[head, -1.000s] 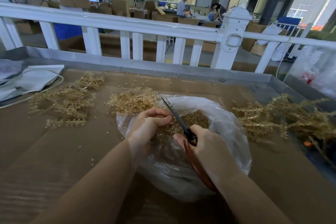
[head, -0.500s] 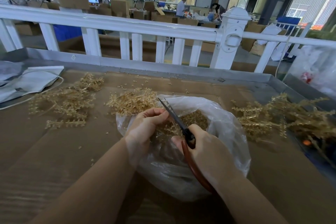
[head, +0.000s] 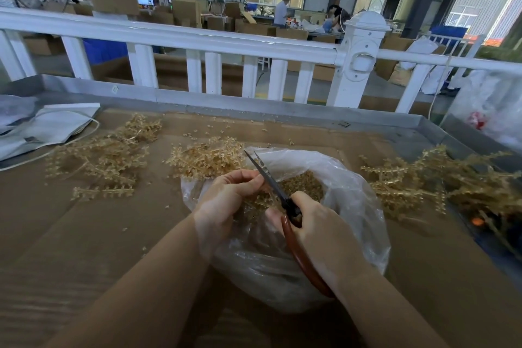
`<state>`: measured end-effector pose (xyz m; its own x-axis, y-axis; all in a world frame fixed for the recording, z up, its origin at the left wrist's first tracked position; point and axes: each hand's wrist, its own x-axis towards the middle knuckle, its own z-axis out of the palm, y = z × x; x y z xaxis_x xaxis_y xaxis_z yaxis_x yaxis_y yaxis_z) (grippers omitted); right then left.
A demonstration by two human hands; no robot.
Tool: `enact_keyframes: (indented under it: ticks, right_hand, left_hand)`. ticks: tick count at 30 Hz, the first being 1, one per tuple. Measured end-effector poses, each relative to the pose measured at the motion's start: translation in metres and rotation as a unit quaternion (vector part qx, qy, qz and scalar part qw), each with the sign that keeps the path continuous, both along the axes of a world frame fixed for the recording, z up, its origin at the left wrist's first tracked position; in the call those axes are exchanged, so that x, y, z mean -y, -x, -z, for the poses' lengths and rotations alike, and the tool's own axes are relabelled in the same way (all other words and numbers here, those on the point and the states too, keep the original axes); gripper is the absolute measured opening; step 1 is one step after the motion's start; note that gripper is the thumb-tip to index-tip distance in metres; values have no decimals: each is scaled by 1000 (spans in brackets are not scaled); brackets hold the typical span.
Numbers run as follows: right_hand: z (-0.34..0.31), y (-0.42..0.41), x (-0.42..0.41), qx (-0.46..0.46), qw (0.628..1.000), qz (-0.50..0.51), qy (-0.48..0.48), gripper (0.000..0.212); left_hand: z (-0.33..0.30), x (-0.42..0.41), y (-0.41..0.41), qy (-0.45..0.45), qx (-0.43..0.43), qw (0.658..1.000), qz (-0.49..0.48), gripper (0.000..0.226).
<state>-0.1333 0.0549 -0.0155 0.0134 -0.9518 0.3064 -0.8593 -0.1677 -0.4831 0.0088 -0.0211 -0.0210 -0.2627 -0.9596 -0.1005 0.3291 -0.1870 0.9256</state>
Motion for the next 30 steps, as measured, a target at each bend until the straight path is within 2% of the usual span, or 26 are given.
enact_keyframes:
  ticks: [8,30]
  right_hand:
    - [-1,-2,4,17,1000,3,-2,36]
    - [-6,0,14,44,998,-3,-52,33]
  left_hand:
    - [0,2,0,-13,-10,1000,10,12]
    - [3,5,0,-4,12,999,37,10]
